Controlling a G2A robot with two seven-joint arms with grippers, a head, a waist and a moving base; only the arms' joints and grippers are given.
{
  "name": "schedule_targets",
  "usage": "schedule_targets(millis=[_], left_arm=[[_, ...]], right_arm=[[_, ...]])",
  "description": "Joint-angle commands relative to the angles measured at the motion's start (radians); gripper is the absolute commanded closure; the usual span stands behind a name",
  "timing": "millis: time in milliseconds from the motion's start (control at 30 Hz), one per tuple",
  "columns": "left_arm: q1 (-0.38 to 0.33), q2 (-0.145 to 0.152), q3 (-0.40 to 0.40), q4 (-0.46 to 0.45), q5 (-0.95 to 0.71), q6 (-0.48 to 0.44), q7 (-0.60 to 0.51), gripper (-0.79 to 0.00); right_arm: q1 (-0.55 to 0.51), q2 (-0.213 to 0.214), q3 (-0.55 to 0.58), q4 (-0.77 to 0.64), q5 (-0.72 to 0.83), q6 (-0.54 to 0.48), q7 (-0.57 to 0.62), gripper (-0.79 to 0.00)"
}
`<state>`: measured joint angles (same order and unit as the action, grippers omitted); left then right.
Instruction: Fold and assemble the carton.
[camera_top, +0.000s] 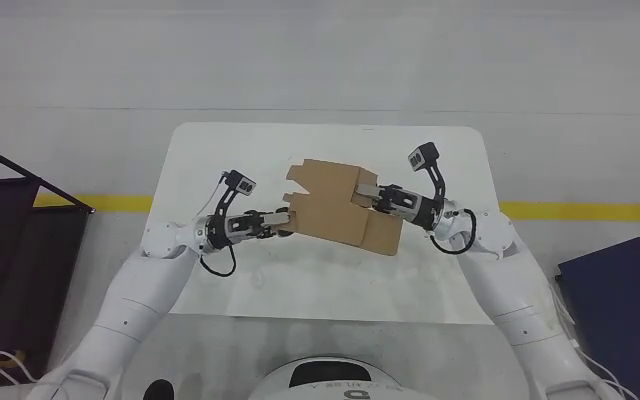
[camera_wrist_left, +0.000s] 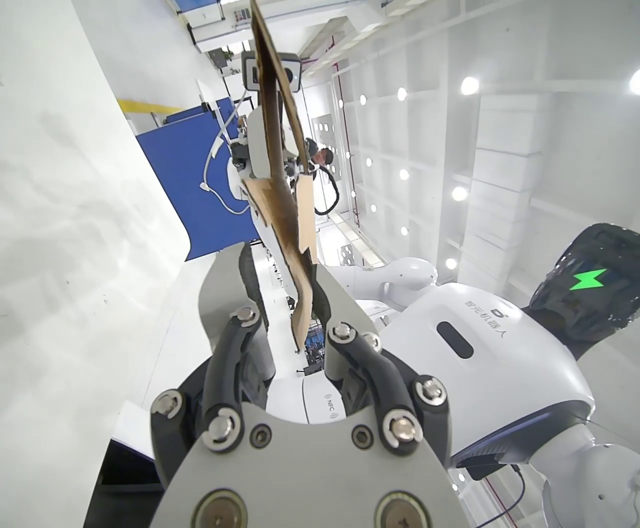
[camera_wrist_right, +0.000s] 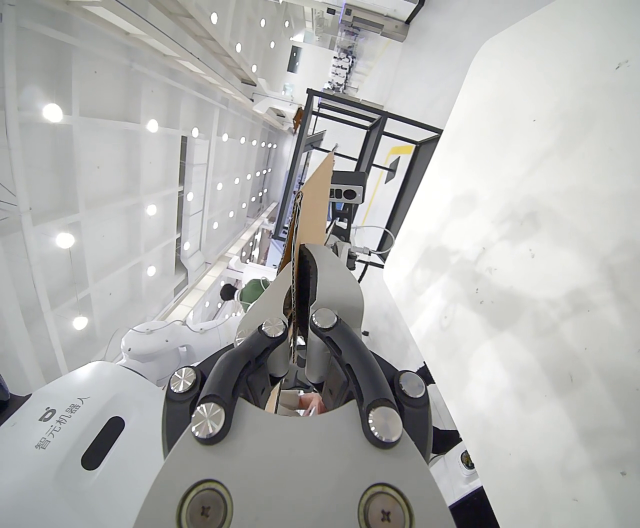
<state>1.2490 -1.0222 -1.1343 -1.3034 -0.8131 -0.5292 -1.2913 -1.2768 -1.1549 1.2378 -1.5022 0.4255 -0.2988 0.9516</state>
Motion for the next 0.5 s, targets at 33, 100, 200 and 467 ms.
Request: schedule_targets(millis=[33, 100, 200, 467], left_arm=[[-0.001, -0.001, 0.003, 0.011, 0.000, 0.001, -0.001, -0.277], [-0.004, -0.002, 0.009, 0.016, 0.000, 0.001, -0.001, -0.286], [-0.013, -0.006, 0.019, 0.033, -0.007, 0.003, -0.003, -0.280], [-0.053, -0.021, 0.042, 0.100, -0.040, 0.004, -0.004, -0.237]], right_arm=[[0.001, 0.000, -0.005, -0.002, 0.000, 0.000, -0.003, 0.000], [0.002, -0.001, -0.009, -0.004, -0.002, 0.000, -0.005, 0.000], [0.003, -0.001, -0.015, -0.006, -0.004, -0.004, -0.008, 0.000], [0.000, 0.000, -0.018, -0.013, 0.003, -0.010, -0.009, 0.000]])
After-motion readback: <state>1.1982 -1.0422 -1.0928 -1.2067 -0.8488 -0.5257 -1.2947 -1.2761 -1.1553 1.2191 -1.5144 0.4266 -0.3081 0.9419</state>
